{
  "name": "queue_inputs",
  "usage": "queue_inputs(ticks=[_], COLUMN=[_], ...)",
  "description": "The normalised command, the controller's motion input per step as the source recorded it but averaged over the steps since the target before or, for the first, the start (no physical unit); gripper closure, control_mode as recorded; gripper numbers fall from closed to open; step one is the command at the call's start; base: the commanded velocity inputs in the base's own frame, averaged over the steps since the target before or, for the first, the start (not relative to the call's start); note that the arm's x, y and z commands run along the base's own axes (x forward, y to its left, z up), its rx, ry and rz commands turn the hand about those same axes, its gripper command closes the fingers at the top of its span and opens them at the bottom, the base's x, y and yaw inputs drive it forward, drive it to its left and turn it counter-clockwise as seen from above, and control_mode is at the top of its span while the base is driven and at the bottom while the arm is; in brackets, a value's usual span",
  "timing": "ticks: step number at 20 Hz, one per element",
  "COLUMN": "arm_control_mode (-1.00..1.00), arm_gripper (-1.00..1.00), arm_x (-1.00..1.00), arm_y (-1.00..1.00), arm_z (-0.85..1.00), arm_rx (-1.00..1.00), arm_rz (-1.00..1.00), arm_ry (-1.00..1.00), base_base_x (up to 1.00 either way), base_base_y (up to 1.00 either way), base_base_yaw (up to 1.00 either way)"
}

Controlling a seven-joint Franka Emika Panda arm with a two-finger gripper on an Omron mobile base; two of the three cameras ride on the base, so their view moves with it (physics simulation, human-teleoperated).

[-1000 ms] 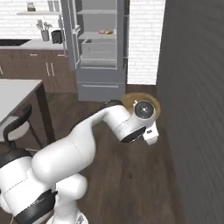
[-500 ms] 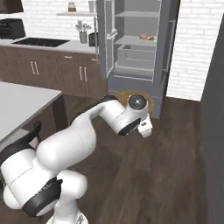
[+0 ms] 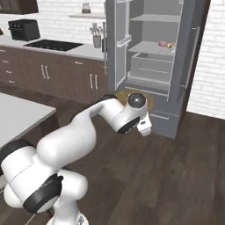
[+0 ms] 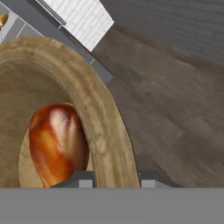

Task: Pick the chicken drumstick and carrot from their plates and place them in the bowl. Then put the bowl in the fridge.

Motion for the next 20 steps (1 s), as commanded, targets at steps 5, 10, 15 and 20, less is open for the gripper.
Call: queue_inputs(ticks=[5, 10, 15, 20], arm_control_mode=[1.0, 1.0, 1.0, 1.0], arm_gripper=[1.0, 1.0, 1.0, 1.0], arm_x=[0.0, 0.0, 0.0, 0.0], arm_y=[0.0, 0.0, 0.0, 0.0], arm_z=[0.0, 0.0, 0.0, 0.0], arm_rx=[0.0, 0.0, 0.0, 0.0], arm_rz=[0.0, 0.0, 0.0, 0.0], arm_ry=[0.0, 0.0, 0.0, 0.0], base_base_x=[1.0, 1.0, 1.0, 1.0], base_base_y=[0.0, 0.0, 0.0, 0.0], base_base_yaw=[0.24, 0.22, 0.16, 0.06])
